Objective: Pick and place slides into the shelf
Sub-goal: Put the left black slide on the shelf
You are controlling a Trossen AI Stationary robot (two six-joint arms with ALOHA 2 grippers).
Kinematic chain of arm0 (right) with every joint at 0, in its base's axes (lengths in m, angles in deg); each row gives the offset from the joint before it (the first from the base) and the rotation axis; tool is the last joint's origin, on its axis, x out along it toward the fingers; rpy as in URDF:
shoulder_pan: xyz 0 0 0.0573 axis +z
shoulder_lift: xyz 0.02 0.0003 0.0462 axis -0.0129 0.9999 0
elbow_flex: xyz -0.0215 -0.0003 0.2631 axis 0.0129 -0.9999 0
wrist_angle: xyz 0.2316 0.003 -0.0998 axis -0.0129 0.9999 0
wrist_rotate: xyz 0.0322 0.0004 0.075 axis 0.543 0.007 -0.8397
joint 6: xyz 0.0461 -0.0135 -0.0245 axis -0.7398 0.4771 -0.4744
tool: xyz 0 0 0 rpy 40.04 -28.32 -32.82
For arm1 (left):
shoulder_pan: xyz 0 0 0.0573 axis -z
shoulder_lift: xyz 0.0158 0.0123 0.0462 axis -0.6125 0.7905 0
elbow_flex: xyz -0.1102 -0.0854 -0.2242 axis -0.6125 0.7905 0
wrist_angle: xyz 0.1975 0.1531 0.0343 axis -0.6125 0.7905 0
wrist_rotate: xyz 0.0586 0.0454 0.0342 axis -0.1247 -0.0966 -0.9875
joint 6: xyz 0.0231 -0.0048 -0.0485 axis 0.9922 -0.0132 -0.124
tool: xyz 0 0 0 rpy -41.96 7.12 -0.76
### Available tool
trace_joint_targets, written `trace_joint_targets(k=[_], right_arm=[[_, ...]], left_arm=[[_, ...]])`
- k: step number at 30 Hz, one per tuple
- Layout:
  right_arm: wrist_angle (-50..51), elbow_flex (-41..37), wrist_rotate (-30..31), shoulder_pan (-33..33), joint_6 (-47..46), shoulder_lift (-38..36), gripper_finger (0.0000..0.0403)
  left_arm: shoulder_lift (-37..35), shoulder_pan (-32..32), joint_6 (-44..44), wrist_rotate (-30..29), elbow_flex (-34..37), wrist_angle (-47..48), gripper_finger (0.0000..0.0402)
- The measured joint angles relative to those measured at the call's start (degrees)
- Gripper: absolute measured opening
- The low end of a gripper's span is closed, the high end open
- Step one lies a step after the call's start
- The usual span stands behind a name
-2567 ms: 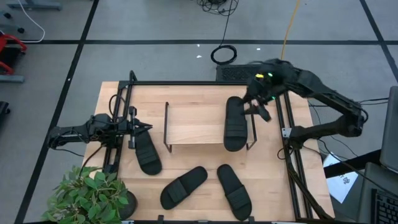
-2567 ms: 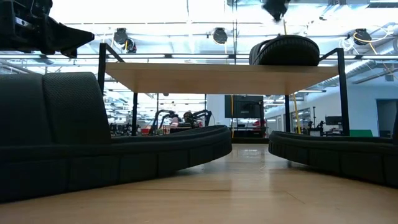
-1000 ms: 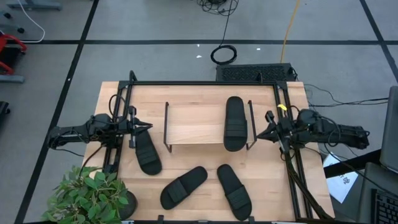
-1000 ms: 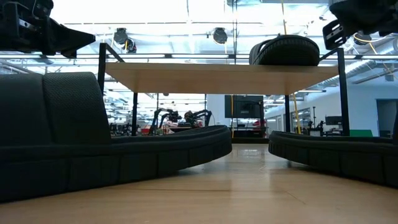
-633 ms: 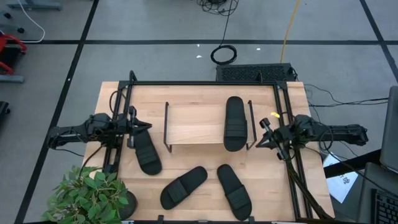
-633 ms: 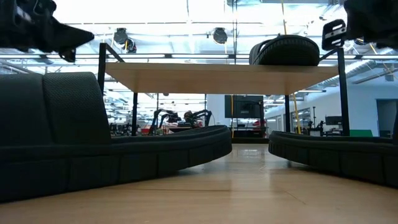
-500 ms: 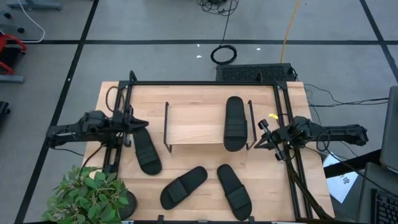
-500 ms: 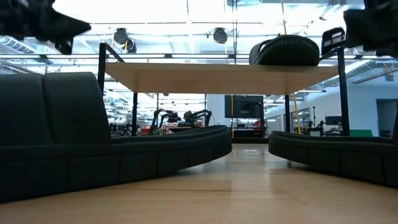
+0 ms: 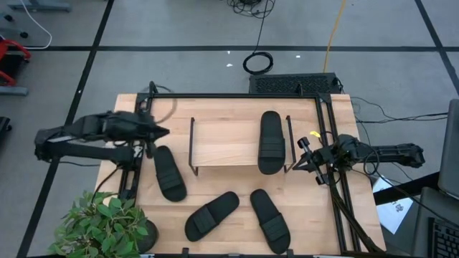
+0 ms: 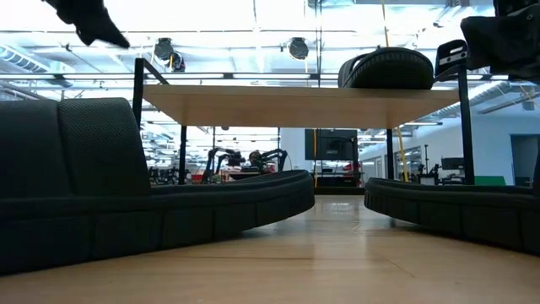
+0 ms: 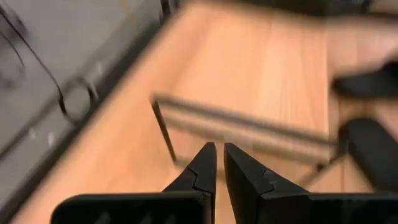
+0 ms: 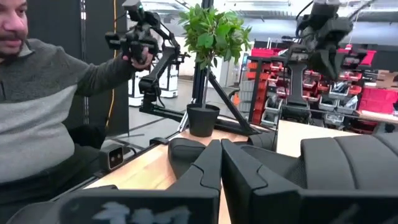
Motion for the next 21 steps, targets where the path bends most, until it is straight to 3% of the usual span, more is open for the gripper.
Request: trace_joint_targets(k=[7, 15, 21], right_arm=[[0.04, -0.04, -0.02, 0.0, -0.31, 0.0, 0.0], [0.05, -0.07, -0.04, 0.0, -1.64, 0.0, 0.0], [0.04, -0.09, -0.04, 0.0, -1.66, 0.0, 0.0]], left_arm=[[9.68, -7.44, 2.95, 13.57, -1.42, 9.03, 0.0032], [9.82, -15.99, 5.95, 23.47, 1.62, 10.66, 0.0033], [9.74, -18.02, 5.74, 30.26, 4.98, 11.47, 0.0033]])
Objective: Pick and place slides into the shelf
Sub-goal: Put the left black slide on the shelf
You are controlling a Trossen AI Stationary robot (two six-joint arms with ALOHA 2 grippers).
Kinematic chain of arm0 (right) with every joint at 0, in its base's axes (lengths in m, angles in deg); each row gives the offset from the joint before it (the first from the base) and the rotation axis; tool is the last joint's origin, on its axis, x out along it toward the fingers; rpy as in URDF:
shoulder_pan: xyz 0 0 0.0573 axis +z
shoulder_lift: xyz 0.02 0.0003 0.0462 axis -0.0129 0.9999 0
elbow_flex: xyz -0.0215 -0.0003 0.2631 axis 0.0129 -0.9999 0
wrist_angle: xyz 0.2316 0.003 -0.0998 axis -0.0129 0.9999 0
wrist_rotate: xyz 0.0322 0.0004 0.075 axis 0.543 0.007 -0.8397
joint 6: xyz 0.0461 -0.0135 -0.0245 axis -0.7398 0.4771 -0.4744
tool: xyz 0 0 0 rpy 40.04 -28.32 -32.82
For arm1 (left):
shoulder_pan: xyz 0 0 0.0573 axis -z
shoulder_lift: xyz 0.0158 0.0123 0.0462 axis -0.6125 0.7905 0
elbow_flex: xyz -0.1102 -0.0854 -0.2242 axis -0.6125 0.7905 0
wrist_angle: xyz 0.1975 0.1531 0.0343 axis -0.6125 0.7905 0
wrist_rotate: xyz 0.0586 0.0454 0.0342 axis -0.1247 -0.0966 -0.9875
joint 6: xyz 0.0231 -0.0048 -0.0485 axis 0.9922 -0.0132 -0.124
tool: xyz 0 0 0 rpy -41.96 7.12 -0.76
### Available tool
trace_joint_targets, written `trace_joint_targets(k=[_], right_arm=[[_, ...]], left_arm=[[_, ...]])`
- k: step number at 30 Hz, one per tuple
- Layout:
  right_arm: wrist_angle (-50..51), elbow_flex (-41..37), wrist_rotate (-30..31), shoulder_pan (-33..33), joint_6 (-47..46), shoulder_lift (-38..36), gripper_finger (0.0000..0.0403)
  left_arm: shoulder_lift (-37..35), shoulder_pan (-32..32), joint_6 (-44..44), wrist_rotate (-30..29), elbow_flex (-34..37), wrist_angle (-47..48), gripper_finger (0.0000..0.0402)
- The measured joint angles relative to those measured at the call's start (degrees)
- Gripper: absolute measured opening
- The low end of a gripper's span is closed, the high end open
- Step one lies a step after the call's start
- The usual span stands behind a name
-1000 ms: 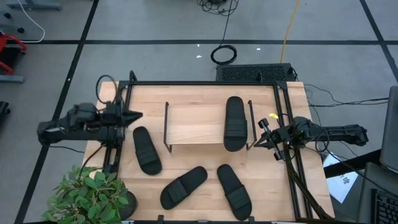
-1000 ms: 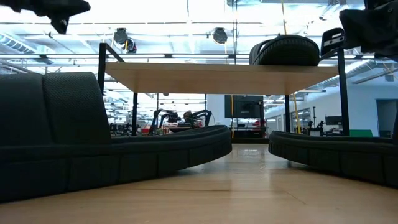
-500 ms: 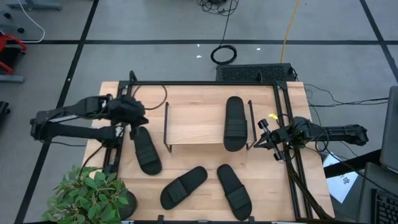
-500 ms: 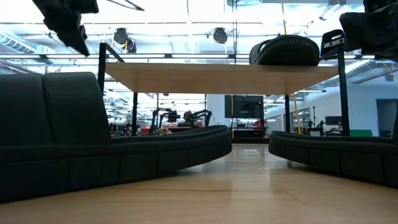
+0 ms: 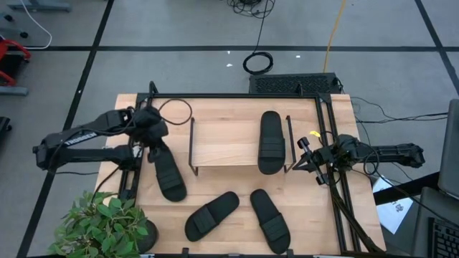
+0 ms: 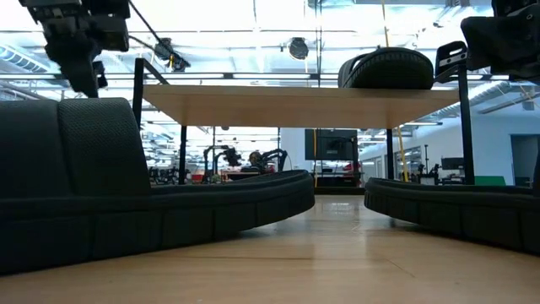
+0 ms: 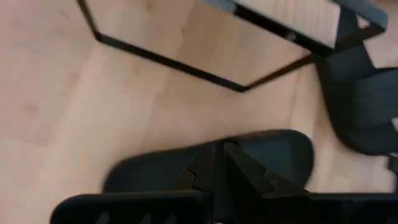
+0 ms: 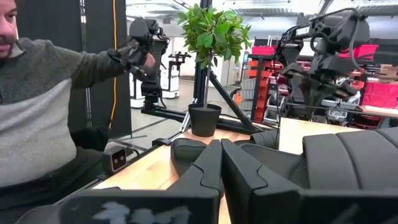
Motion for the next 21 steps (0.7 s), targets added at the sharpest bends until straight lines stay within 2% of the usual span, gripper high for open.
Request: trace_joint_targets(k=[3, 8, 12, 17, 21], right_arm=[[0.0, 0.0, 0.0, 0.0, 0.0, 0.0, 0.0], [-0.02, -0.04, 0.0, 0.0, 0.0, 0.0, 0.0], [-0.28, -0.04, 0.01, 0.0, 0.0, 0.0, 0.0], [-0.4, -0.04, 0.06, 0.0, 0.0, 0.0, 0.0], [-0.39, -0.04, 0.09, 0.0, -0.02, 0.02, 0.0]], left_arm=[[0.1, 0.03, -1.42, 2.82, 2.48, 0.05, 0.0033], [0.13, 0.03, -1.11, -0.43, 5.79, 0.5, 0.0033], [0.44, 0.03, -5.68, -0.73, 5.6, 0.71, 0.0033], [0.46, 0.1, -7.4, 7.43, 5.6, -0.04, 0.0033], [0.57, 1.02, -10.08, 9.37, 5.58, -0.19, 0.0033]])
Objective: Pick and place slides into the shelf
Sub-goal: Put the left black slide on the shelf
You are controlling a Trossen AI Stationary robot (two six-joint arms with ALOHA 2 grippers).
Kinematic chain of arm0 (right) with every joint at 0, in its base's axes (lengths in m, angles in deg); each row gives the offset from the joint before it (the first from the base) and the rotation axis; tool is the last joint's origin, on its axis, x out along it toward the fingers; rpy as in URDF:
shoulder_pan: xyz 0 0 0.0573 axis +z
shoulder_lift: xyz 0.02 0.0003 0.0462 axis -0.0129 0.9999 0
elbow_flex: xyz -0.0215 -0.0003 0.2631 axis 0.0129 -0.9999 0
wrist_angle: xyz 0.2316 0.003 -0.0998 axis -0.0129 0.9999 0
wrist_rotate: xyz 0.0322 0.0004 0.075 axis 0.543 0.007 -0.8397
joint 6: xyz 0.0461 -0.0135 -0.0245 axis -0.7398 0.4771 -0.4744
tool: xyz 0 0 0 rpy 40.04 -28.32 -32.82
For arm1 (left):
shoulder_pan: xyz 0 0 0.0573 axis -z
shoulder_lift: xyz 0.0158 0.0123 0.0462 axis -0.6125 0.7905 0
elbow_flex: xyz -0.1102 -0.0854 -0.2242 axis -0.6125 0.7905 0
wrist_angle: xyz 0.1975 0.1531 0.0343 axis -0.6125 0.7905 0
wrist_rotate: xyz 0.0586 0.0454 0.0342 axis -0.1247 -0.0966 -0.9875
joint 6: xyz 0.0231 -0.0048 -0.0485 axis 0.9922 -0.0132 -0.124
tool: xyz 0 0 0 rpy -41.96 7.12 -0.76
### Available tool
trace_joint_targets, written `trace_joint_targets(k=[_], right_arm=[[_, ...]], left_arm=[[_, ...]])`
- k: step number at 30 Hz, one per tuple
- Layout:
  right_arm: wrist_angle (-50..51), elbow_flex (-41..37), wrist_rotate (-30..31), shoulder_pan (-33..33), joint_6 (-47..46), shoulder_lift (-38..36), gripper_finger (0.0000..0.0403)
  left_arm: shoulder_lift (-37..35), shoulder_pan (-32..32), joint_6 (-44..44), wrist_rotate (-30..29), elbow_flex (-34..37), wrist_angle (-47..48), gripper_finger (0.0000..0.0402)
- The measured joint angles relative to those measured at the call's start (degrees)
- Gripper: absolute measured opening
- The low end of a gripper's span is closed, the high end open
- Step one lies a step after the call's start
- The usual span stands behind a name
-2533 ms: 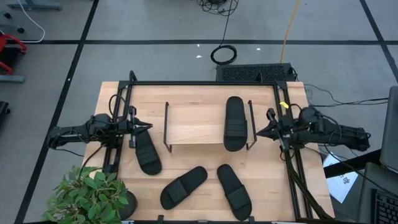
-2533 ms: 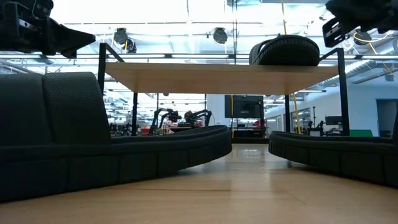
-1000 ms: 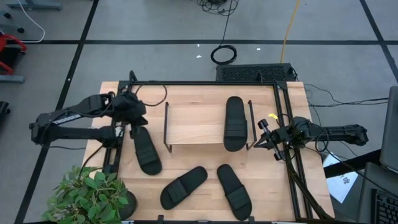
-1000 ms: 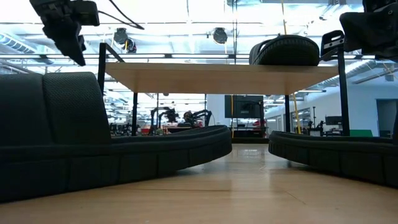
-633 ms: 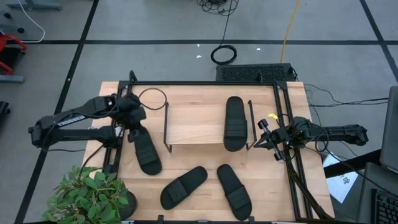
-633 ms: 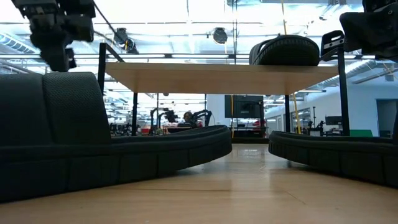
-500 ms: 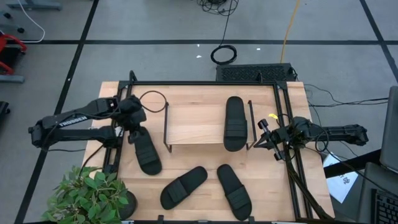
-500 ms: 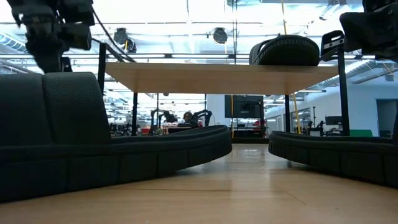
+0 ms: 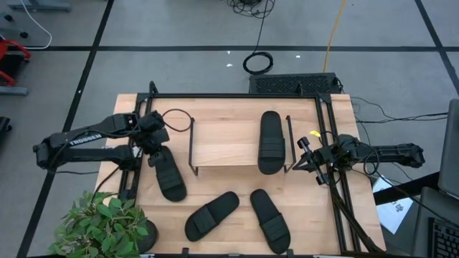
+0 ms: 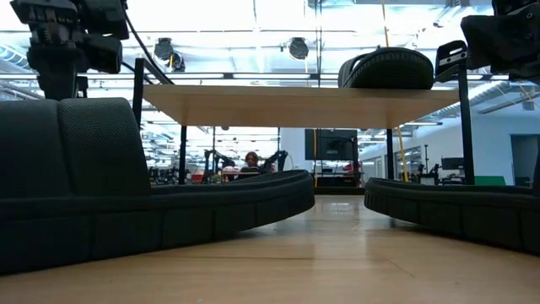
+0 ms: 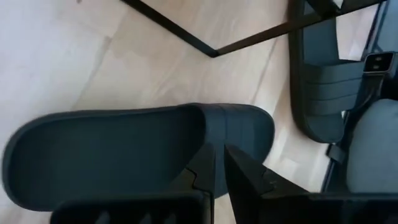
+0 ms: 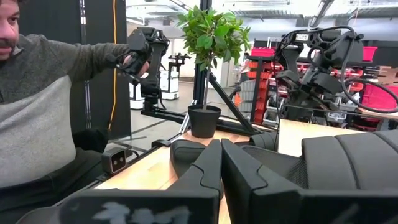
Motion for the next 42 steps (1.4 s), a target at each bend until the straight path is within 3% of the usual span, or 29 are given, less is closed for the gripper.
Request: trace_joint_targets(k=[16, 24, 33, 42], right_arm=[[0.22, -0.02, -0.02, 0.0, -0.02, -0.01, 0.0], [0.31, -0.02, -0.04, 0.0, -0.44, 0.0, 0.0], [0.29, -0.04, -0.04, 0.0, -0.46, -0.01, 0.0], [0.29, -0.04, -0.05, -0.01, -0.46, -0.01, 0.0]], left_arm=[[-0.08, 7.63, -6.4, 1.53, 1.05, -2.47, 0.0042], [-0.13, 12.65, -11.87, 2.47, 9.84, -10.56, 0.0141], [-0.11, 14.24, -12.05, 0.56, 10.47, -13.89, 0.0264], [-0.04, 14.22, -10.7, -4.4, 10.47, -13.38, 0.0314]])
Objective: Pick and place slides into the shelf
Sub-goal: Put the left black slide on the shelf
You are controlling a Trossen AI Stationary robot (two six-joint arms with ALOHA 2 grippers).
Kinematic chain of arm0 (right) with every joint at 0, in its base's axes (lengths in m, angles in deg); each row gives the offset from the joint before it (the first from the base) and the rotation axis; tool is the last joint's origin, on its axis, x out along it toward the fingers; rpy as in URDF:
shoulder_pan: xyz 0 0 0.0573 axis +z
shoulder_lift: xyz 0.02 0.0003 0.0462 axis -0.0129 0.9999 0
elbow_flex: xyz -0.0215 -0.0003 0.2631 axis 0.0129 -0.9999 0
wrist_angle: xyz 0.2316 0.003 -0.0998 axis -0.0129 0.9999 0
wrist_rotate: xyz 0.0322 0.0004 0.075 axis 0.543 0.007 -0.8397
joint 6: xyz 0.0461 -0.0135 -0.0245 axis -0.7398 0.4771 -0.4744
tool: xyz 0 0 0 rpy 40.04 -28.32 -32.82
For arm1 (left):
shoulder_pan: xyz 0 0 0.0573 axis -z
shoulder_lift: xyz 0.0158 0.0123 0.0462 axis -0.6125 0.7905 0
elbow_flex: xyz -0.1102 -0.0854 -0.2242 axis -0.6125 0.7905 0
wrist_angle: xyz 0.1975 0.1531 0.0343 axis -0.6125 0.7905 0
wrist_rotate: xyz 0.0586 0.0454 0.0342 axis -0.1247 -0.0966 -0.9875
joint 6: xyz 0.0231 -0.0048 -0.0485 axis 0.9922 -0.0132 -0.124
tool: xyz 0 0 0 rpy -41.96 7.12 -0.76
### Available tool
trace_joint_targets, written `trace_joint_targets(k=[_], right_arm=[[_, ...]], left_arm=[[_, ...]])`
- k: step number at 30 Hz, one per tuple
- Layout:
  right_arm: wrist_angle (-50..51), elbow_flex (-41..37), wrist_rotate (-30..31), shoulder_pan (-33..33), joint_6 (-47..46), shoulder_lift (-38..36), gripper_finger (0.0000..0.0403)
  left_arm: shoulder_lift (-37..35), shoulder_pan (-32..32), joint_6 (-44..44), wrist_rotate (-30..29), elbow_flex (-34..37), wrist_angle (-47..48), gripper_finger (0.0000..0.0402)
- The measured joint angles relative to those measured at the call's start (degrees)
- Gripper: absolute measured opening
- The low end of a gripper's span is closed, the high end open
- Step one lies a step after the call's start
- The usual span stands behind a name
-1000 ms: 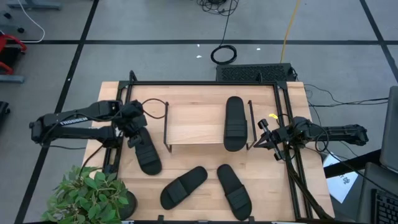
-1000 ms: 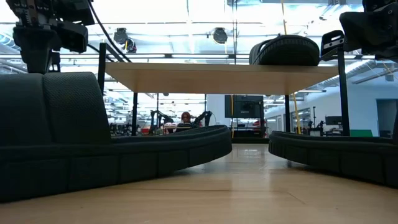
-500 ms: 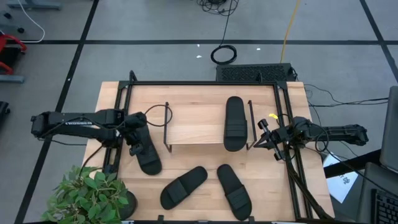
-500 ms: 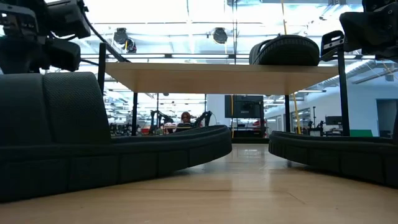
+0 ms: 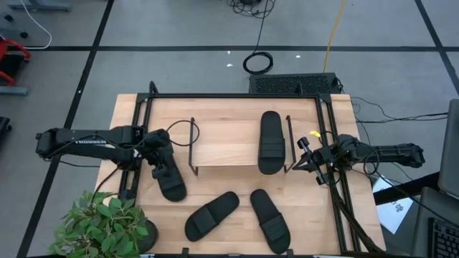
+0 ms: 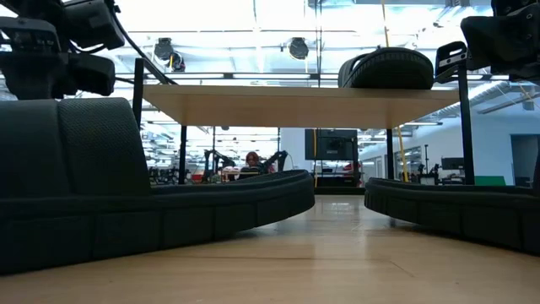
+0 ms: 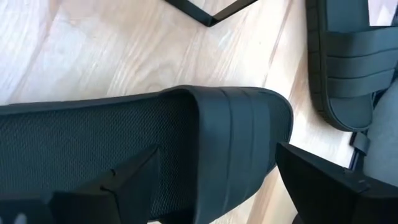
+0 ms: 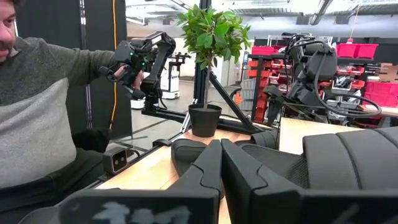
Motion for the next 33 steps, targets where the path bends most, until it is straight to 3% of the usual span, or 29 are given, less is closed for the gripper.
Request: trace_joint_targets(k=[15, 27, 33], right_arm=[[0.0, 0.0, -0.01, 0.0, -0.04, 0.01, 0.0], [-0.02, 0.0, 0.01, 0.0, -0.04, 0.01, 0.0], [-0.05, 0.0, 0.03, -0.01, -0.02, 0.0, 0.0]], left_arm=[[0.02, 2.35, -3.85, -1.21, 2.54, -0.31, 0.0272], [0.02, 8.07, -10.27, 0.82, 7.69, -12.37, 0.0277], [0.02, 9.23, -10.44, 0.79, 8.5, -12.6, 0.0235]])
